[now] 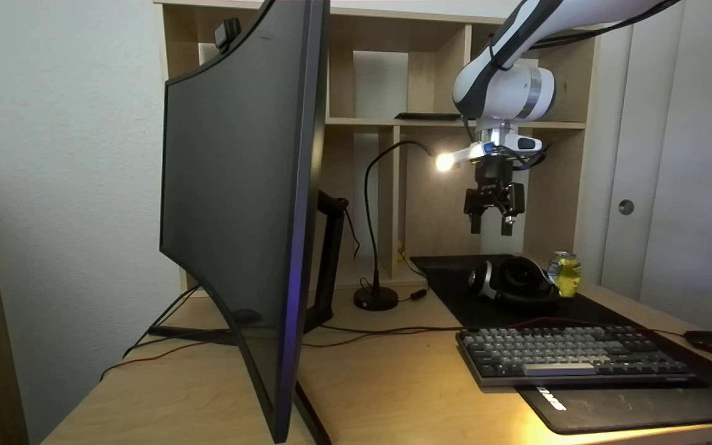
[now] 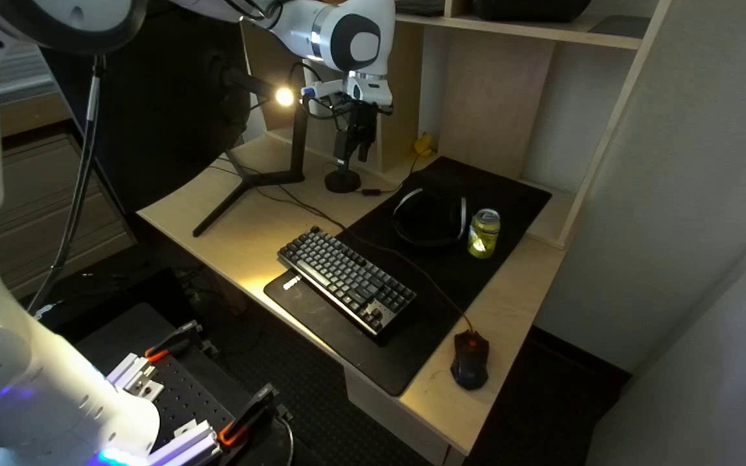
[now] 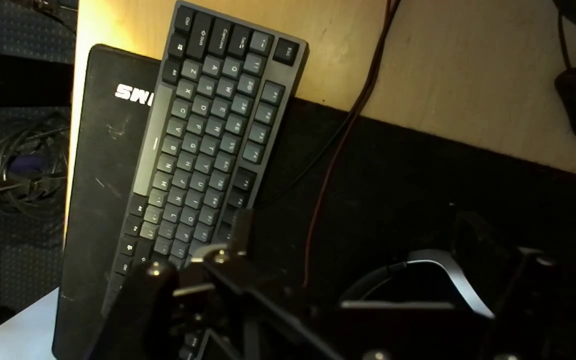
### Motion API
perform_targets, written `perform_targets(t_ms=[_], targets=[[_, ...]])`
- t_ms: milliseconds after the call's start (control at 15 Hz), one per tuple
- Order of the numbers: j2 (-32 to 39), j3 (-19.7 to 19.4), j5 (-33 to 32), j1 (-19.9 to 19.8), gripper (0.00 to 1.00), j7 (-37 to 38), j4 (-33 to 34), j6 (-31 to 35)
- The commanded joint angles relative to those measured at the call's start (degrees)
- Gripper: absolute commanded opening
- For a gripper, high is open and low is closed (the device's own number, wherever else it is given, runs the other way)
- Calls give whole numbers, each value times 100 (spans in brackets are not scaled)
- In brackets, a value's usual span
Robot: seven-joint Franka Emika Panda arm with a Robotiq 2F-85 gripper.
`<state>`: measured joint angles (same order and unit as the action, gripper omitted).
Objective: Turn off the lamp
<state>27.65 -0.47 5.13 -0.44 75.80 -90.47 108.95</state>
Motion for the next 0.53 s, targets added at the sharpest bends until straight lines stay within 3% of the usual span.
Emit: perform_targets(t_ms=[0,267,467], targets=[[-23,-142,63,112,100,-39,7,-19],[703,73,426,14,100,-920,724,-220],[1477,86,744,15,100,-1100,1751,-449]])
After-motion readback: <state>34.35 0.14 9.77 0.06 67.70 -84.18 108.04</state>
